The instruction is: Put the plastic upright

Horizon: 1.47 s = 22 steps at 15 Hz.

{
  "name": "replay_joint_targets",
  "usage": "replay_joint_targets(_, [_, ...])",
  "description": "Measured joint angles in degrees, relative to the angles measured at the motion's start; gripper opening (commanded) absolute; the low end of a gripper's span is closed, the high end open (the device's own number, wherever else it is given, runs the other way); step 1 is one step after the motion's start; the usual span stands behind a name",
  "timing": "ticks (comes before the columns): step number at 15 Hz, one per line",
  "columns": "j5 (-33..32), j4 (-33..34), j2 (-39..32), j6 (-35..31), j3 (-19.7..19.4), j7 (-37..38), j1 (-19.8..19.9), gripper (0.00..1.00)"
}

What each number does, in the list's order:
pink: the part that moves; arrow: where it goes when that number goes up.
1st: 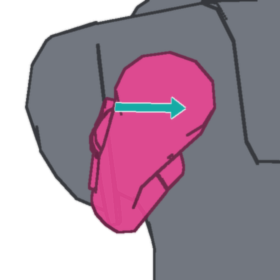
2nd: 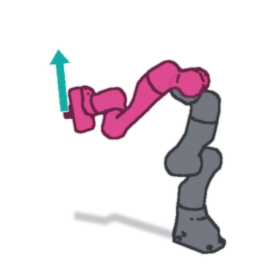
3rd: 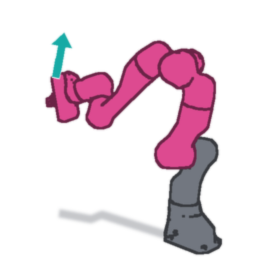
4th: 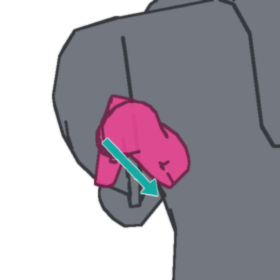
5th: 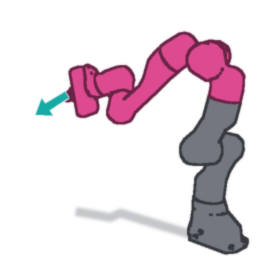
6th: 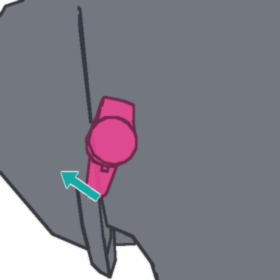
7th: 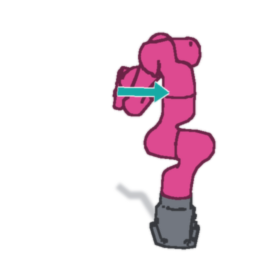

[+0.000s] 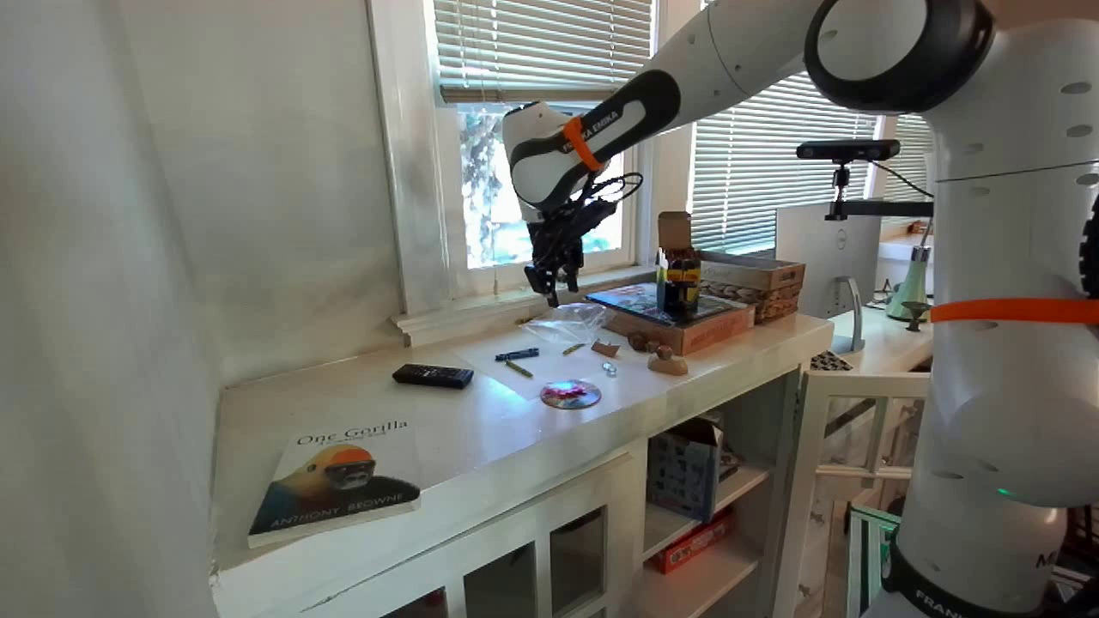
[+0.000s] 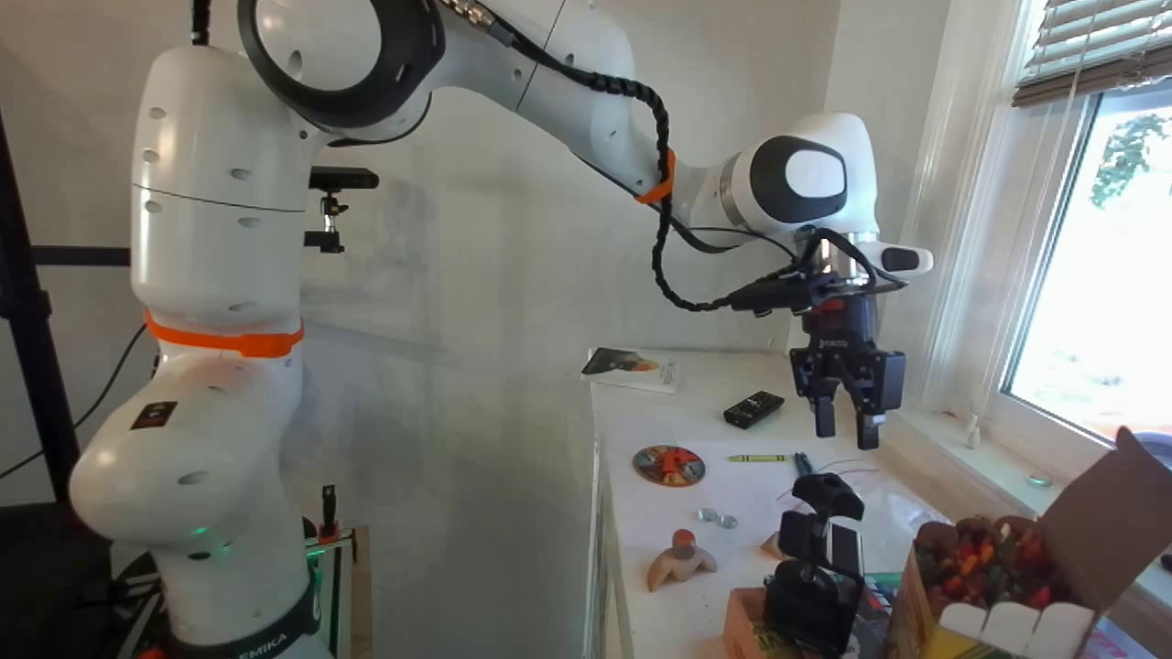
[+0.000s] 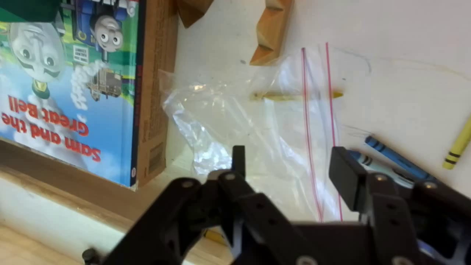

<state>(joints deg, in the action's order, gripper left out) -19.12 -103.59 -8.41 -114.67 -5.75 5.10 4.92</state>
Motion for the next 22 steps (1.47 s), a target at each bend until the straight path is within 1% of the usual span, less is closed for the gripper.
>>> replay_joint_targets(1, [0.1, -0.1, 0.8, 0.0, 0.5, -0.2, -0.4, 0.99])
replay_joint_targets(2, [0.1, -0.2, 1.6, 0.0, 0.9, -0.3, -0.8, 1.00])
replay_joint_targets(7, [0.0, -1.7, 4.3, 0.0, 2.4, -0.2, -2.3, 1.00])
replay_joint_targets(13, [-0.6, -3.8, 5.0, -0.1, 3.8, 0.8, -3.8, 1.00])
replay_joint_targets(16, [-1.8, -5.2, 5.0, -2.8, 4.2, 0.9, -4.2, 1.00])
replay_joint_targets(18, [-1.3, -5.9, 4.7, -5.2, 4.4, 2.4, -4.3, 1.00])
replay_joint_targets(20, [-0.3, -6.0, 4.1, -5.6, 4.3, 5.7, -4.2, 1.00])
replay_joint_targets(22, [0.3, -5.9, 3.8, -5.6, 4.1, 7.3, -4.1, 1.00])
